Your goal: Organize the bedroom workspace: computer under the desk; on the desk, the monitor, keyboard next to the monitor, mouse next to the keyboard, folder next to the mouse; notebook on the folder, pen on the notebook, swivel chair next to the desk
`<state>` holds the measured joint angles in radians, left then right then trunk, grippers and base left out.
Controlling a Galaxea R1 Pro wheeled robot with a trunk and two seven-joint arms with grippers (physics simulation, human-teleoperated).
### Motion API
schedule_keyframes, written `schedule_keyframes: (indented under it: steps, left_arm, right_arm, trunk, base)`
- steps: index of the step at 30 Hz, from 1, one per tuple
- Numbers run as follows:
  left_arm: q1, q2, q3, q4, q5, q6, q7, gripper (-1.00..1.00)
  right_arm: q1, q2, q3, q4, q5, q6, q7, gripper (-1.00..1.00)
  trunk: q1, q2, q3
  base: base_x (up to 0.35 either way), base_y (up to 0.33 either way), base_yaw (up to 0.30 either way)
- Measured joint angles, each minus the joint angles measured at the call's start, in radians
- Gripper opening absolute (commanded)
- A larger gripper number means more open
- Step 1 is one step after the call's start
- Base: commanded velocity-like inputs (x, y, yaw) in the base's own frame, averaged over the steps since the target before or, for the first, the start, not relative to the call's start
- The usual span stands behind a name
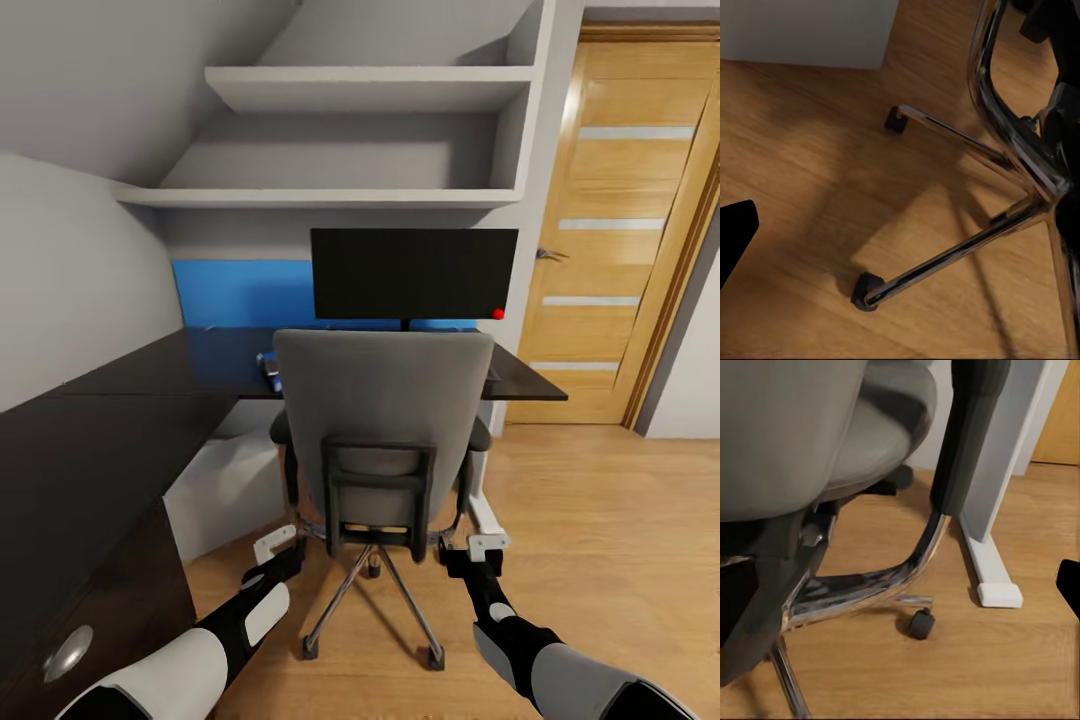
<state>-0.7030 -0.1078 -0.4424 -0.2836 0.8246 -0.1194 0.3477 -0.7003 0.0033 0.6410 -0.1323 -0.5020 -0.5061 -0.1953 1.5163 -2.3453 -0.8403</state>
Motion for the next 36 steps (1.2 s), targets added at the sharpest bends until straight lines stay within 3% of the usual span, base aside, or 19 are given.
schedule_keyframes:
  steps: [11, 16, 17, 18, 23, 26, 31, 36]
  left_arm:
    - [0.0, 0.0, 0.0, 0.0, 0.0, 0.0, 0.0, 1.0]
    - [0.001, 0.001, 0.0, 0.0, -0.001, 0.0, 0.0, 1.0]
    - [0.001, -0.014, -0.067, 0.0, -0.037, -0.002, 0.0, 1.0]
    - [0.001, -0.021, -0.102, 0.0, -0.051, -0.003, -0.001, 1.0]
    - [0.0, -0.04, -0.135, 0.003, -0.064, -0.002, -0.006, 1.0]
    - [0.001, -0.045, -0.176, 0.004, -0.071, -0.002, -0.006, 1.0]
    - [0.0, -0.047, -0.217, 0.004, -0.073, -0.002, -0.005, 1.0]
    - [0.0, -0.049, -0.222, 0.006, -0.073, -0.001, -0.005, 1.0]
  right_arm:
    - [0.0, 0.0, 0.0, 0.0, -0.001, -0.002, 0.0, 1.0]
    - [0.0, 0.009, -0.004, 0.0, -0.016, -0.051, -0.003, 1.0]
    - [0.0, 0.015, -0.004, 0.002, -0.016, -0.061, -0.003, 1.0]
    - [0.0, 0.025, -0.003, 0.003, -0.014, -0.062, -0.003, 1.0]
    - [0.0, 0.065, -0.002, 0.006, -0.011, -0.061, -0.005, 1.0]
    - [0.001, 0.083, -0.003, 0.007, -0.007, -0.061, -0.005, 1.0]
    - [0.001, 0.091, -0.002, 0.008, -0.006, -0.062, -0.005, 1.0]
    - [0.002, 0.093, -0.002, 0.008, -0.005, -0.061, -0.004, 1.0]
  trunk:
    - [-0.001, 0.0, 0.0]
    - [-0.001, 0.0, 0.0]
    - [-0.001, 0.0, 0.0]
    - [-0.001, 0.0, 0.0]
    - [-0.001, 0.0, 0.0]
    - [-0.001, 0.0, 0.0]
    - [-0.001, 0.0, 0.0]
    - [-0.001, 0.0, 0.0]
  base:
    - [-0.182, 0.0, 0.0]
    - [-0.001, 0.0, 0.0]
    - [0.0, 0.0, 0.0]
    - [0.0, 0.0, 0.0]
    - [0.0, 0.0, 0.0]
    - [0.0, 0.0, 0.0]
    - [0.0, 0.0, 0.0]
    - [0.0, 0.0, 0.0]
